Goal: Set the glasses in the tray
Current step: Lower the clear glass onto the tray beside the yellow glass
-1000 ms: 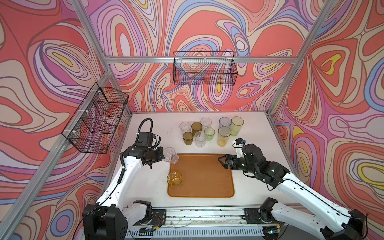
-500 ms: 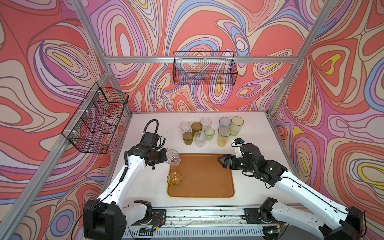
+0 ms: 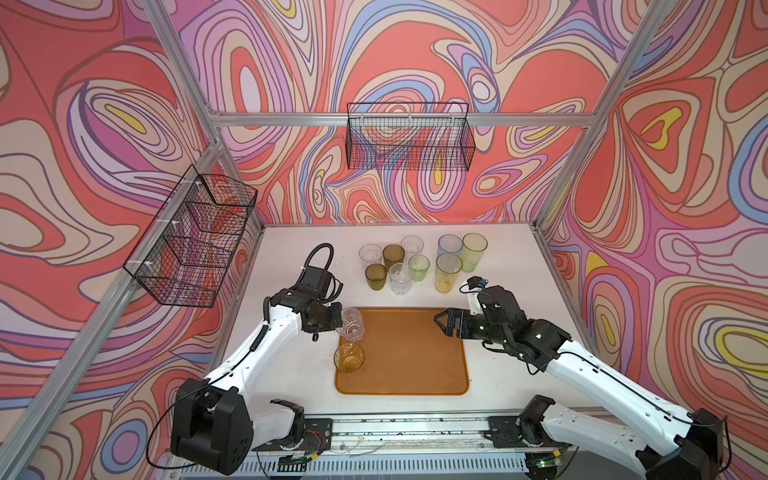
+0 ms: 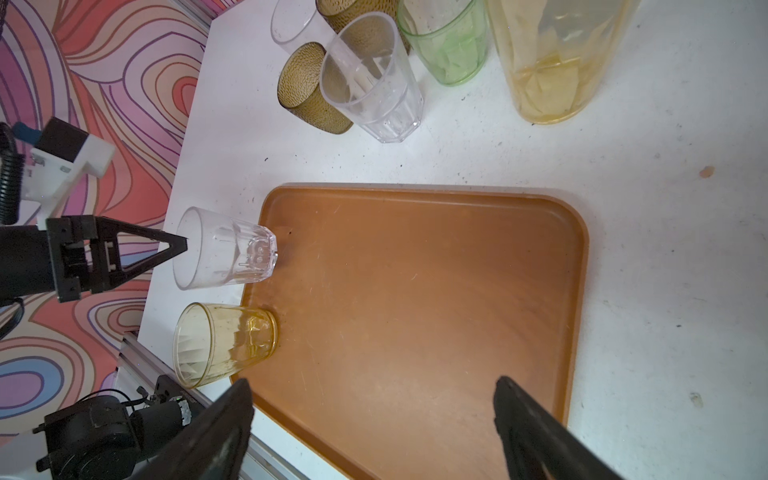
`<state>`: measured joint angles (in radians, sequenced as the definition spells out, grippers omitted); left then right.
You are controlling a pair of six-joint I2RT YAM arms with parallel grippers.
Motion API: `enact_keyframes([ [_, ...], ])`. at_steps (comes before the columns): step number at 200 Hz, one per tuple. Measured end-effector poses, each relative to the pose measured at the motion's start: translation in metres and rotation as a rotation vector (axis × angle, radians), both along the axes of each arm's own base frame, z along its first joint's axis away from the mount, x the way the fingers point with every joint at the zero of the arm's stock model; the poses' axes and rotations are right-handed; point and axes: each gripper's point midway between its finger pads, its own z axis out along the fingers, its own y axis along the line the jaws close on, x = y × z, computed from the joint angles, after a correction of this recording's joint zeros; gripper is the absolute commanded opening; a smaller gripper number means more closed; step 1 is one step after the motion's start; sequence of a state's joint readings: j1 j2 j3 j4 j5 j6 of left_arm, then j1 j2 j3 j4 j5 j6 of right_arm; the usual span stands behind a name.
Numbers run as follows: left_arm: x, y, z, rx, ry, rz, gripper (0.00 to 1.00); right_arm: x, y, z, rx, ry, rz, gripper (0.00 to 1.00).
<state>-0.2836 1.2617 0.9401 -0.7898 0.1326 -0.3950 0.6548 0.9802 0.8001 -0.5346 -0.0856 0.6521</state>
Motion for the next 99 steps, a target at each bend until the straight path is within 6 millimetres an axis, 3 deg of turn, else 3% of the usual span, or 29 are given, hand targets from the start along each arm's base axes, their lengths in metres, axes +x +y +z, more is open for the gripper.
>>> enact_keyframes([
  [99, -0.009, -0.007, -0.015, 0.049, 0.065, -0.046, 0.03, 0.001, 0.001, -0.003, 0.006, 0.007, -0.008, 0.93],
])
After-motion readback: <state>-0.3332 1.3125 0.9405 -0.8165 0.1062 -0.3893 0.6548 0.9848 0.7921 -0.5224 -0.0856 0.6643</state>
